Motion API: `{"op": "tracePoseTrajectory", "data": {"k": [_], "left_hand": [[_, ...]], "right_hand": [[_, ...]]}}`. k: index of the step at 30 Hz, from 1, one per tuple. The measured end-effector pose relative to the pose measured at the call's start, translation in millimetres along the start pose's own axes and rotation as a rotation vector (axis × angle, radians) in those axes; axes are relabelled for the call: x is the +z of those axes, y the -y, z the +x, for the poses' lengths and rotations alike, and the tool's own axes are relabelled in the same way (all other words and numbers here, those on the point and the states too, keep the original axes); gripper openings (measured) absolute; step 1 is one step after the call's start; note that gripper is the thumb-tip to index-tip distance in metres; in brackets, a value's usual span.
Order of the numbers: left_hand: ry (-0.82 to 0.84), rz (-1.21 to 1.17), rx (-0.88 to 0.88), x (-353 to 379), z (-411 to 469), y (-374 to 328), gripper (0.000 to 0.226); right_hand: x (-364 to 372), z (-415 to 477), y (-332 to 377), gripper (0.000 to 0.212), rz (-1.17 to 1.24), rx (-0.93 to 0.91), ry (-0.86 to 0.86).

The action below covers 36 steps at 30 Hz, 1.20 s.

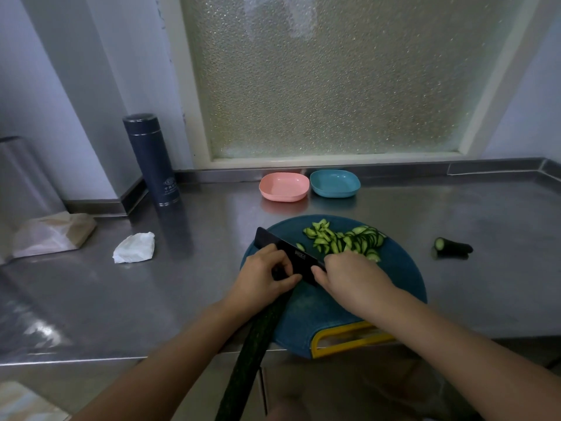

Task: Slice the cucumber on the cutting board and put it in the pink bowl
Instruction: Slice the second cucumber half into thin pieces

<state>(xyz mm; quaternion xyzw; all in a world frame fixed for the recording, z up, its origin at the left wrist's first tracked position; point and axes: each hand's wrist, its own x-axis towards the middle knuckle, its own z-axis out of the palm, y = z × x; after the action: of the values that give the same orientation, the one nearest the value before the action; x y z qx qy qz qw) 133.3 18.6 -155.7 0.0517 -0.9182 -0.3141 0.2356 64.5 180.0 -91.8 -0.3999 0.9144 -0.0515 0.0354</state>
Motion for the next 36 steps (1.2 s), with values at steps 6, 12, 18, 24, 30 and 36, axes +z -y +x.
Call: {"op": "tracePoseTrajectory", "data": {"k": [6, 12, 18, 24, 30, 36], "left_hand": [[0.019, 0.005, -0.019, -0.7, -0.3, -0.7, 0.025], [0.011, 0.004, -0.023, -0.5, -0.2, -1.3, 0.029], [0.006, 0.001, -0.018, -0.1, -0.4, -0.5, 0.028], [0.001, 0.001, -0.002, -1.1, -1.5, -1.5, 0.022], [-0.004, -0.005, -0.002, -0.7, -1.5, -1.6, 0.021], [-0.001, -0.008, 0.011, -1.4, -1.5, -1.5, 0.020]], "right_hand": [[2.4, -2.3, -0.8, 0.043, 0.012, 0.026, 0.009], [1.2, -7.5, -14.7, 0.039, 0.108, 0.040, 0.001], [-6.9, -9.6, -9.9, 0.042, 0.082, 0.012, -0.010], [-8.7, -11.2, -6.0, 0.043, 0.040, 0.000, -0.017], [-10.0, -13.0, -2.0, 0.043, -0.052, -0.010, -0.039], [-10.1, -13.2, 2.2, 0.041, -0.126, -0.031, -0.080]]}}
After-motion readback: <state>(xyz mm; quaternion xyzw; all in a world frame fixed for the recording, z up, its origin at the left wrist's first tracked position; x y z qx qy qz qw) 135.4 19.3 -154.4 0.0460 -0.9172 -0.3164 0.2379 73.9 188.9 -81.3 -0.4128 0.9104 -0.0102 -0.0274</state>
